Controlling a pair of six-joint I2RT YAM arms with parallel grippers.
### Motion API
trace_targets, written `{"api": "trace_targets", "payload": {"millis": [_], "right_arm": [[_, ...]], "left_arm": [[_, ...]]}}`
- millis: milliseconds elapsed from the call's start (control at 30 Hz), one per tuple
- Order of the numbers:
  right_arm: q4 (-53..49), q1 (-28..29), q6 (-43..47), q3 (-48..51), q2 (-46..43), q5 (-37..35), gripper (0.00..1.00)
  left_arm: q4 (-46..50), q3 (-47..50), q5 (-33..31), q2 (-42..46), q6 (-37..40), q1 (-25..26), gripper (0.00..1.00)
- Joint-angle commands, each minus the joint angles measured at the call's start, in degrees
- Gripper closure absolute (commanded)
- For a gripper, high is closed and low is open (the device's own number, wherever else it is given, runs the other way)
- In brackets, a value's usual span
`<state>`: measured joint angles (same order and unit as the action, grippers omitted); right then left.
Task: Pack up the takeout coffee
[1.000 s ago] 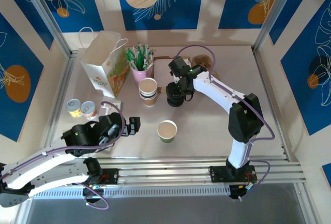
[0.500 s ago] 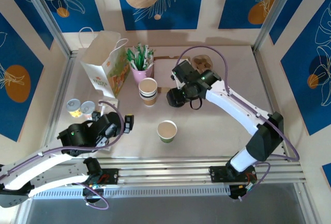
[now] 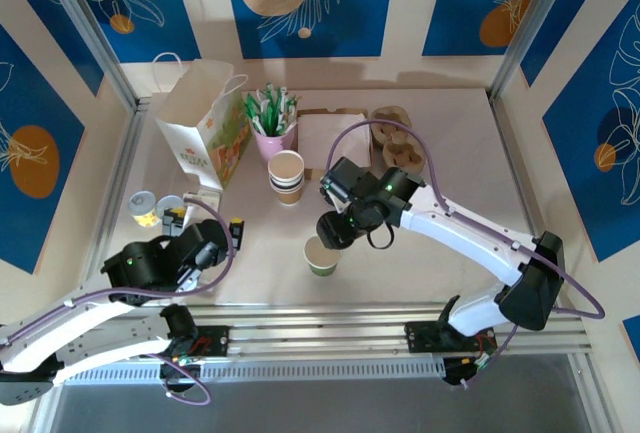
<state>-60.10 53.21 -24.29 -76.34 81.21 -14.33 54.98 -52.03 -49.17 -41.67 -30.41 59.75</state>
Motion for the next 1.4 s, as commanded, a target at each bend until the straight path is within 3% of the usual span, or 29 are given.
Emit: {"api": "trace_targets", "payload": {"millis": [0, 433, 1367], "right_arm": [[-0.92, 1.81, -2.62, 1.36, -0.38, 0.74, 0.32], [0.66, 6.97, -5.46, 1.07, 3.50, -3.18, 0.32], [2.18, 9.50, -6.90, -1.17, 9.15, -7.96, 0.31]], "left_arm": [[1.31, 0.41, -2.32, 0.88, 1.75, -0.60, 0.00], [1.53, 1.32, -2.42, 1.52, 1.50, -0.60, 0.00], [1.16, 1.67, -2.31, 1.68, 1.59, -0.60, 0.00]]}}
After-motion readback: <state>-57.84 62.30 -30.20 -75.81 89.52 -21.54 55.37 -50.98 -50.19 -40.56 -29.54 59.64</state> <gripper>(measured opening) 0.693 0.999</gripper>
